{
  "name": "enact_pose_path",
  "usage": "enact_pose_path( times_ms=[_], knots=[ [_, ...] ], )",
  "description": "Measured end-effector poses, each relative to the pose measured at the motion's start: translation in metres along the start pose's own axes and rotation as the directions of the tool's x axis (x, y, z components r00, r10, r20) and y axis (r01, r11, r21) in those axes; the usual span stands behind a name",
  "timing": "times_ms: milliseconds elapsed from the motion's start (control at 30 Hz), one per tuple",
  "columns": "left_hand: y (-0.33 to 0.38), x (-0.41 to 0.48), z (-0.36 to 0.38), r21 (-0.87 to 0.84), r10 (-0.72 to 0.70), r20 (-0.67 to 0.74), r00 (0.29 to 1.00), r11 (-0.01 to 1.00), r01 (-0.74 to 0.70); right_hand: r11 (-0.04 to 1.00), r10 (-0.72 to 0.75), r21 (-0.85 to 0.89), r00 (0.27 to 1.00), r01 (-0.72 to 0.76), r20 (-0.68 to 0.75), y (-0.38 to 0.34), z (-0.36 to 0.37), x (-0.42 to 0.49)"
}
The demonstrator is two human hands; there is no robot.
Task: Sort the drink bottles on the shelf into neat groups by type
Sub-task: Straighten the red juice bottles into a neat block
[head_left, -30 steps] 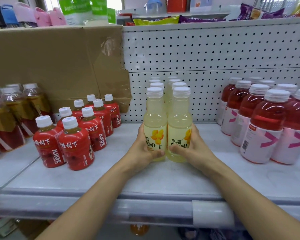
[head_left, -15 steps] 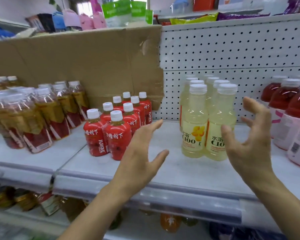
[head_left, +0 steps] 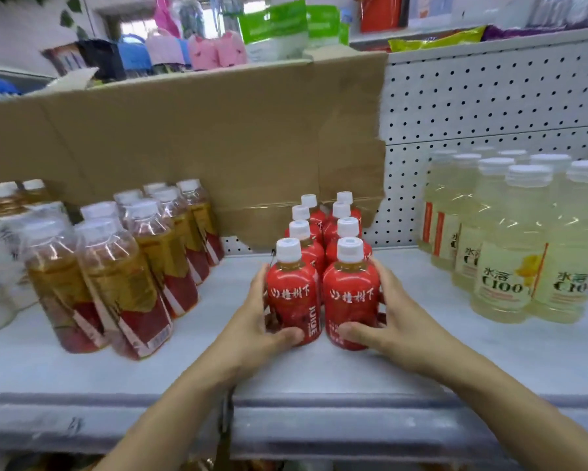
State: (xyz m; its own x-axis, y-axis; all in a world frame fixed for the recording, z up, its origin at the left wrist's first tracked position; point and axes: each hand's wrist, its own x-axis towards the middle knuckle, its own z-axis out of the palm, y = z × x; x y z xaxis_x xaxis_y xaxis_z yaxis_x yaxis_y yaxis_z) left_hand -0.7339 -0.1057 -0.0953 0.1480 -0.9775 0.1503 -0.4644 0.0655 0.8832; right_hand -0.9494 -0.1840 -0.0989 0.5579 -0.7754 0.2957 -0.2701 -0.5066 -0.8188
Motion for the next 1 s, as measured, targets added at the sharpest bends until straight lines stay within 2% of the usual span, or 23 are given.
enact_pose_path(
  times_ms=[167,300,467,533,633,700,767,833,900,1000],
  knots=[
    [-0.01,0.021,0.002,-0.073,0.079,0.104,0.991,0.995,-0.072,0.996,0.072,0.048,0.997,-0.071,-0.03,0.005,0.003,0.011],
    [-0.013,0.029,0.006,-0.093,0.106,0.133,0.985,0.991,-0.094,0.989,0.127,0.076,0.991,-0.123,-0.046,0.006,0.0,0.017],
    [-0.002,0.029,-0.002,-0.175,0.09,0.189,0.978,0.983,-0.057,0.983,0.132,0.135,0.99,-0.124,-0.05,0.0,-0.001,0.013],
    [0.015,0.031,-0.013,-0.247,0.102,0.139,0.985,0.967,-0.066,0.982,0.119,0.158,0.99,-0.107,-0.07,-0.009,-0.006,0.014],
    [0.035,0.063,-0.034,-0.266,0.019,-0.047,0.999,0.963,-0.031,0.988,0.123,0.113,0.974,-0.103,-0.19,-0.021,-0.031,0.036],
    [0.051,0.093,-0.047,-0.216,-0.005,-0.149,0.989,0.976,-0.028,0.996,0.085,0.051,0.964,-0.074,-0.252,-0.033,-0.052,0.065],
    [0.065,0.12,-0.054,-0.076,-0.017,-0.176,0.984,0.997,0.004,0.996,0.044,-0.066,0.966,-0.063,-0.254,-0.045,-0.068,0.1],
    [0.074,0.144,-0.055,0.075,-0.081,-0.111,0.991,0.993,0.09,0.959,0.052,-0.268,0.985,-0.096,-0.166,-0.053,-0.073,0.132],
    [0.075,0.162,-0.053,0.198,-0.145,-0.001,0.989,0.97,0.142,0.901,0.13,-0.409,0.99,-0.144,-0.061,-0.052,-0.069,0.159],
    [0.062,0.183,-0.05,0.353,-0.1,0.035,0.994,0.932,0.082,0.852,0.208,-0.494,0.978,-0.175,0.013,-0.047,-0.062,0.181]
  ],
)
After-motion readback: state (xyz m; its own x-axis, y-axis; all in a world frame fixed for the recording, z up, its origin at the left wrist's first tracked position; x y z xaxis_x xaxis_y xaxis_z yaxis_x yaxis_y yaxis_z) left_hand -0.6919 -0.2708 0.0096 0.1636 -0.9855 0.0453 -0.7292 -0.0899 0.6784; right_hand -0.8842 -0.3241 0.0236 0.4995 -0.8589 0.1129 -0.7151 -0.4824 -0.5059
